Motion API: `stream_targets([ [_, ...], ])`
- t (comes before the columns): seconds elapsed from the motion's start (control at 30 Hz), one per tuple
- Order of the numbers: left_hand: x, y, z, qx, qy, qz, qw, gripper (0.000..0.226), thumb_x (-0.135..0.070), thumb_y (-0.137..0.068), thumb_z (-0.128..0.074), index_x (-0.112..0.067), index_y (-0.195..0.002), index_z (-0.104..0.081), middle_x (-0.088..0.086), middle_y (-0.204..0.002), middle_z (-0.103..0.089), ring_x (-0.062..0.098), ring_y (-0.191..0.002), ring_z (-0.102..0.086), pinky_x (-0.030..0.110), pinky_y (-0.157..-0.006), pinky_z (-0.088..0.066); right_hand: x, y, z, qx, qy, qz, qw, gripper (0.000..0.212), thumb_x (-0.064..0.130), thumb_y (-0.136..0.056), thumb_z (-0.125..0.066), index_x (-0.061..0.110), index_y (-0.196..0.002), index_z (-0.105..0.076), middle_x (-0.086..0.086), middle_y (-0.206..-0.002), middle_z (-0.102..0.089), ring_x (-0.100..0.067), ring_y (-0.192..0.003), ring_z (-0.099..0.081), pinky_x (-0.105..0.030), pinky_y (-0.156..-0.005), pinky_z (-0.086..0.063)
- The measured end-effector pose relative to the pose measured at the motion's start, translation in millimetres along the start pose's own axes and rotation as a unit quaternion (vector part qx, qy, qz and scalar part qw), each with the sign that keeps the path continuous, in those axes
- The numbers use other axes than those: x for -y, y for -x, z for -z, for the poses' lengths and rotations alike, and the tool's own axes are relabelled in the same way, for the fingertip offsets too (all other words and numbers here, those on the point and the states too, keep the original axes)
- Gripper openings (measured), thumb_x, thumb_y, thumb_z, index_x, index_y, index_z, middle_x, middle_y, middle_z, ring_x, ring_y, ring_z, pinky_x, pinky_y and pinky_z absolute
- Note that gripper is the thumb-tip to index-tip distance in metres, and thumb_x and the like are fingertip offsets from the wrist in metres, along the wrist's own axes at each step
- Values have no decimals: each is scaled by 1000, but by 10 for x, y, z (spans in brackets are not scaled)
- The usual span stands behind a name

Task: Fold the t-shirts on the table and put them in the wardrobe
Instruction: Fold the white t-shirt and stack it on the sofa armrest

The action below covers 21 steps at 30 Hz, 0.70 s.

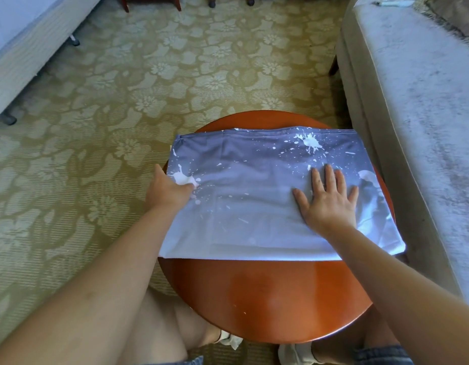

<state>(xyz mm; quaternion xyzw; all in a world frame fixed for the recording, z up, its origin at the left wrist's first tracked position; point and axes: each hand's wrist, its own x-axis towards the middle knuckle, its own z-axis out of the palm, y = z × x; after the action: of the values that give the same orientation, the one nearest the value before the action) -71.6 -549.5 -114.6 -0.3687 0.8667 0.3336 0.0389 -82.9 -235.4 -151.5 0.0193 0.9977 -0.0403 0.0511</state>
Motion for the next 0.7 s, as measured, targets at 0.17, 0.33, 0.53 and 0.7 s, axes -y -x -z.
stream_targets([
  [0.17, 68, 36, 125, 49, 21, -23, 998, 89, -25, -91, -63, -21, -157, -3, 7, -150, -41, 34, -127, -48, 32, -84, -37, 15, -15, 24, 16, 6, 0, 1000, 75, 69, -93, -15, 29, -156, -7, 0, -164, 2, -23, -150, 4, -54, -116, -7],
  [0.33, 191, 71, 217, 72, 68, -120, 988, 61, -15, -100, -46, -30, -153, -21, -11, -134, -43, 19, -98, -51, 31, -77, -40, 57, -1, 33, 18, -3, -6, 1000, 75, 68, -93, -15, 28, -156, -7, -1, -164, 4, -24, -150, 5, -54, -117, -5],
  [0.53, 169, 45, 337, 96, 78, -132, 984, 17, -11, -100, -45, -19, -94, -59, 12, -118, -62, 20, -72, -50, 27, -61, -38, 75, -32, 83, 27, -44, 0, 999, 75, 69, -92, -30, 29, -154, -16, 1, -164, -2, -21, -150, 1, -53, -117, -5],
  [0.7, -91, 139, 534, 142, 127, -141, 971, 24, -18, -93, -63, -19, -117, -63, 0, -129, -56, 16, -114, -51, 25, -88, -36, -131, 149, 182, -85, -197, -22, 976, 66, 50, -87, -52, 16, -143, -46, -11, -154, -35, -29, -144, -27, -51, -117, -14],
])
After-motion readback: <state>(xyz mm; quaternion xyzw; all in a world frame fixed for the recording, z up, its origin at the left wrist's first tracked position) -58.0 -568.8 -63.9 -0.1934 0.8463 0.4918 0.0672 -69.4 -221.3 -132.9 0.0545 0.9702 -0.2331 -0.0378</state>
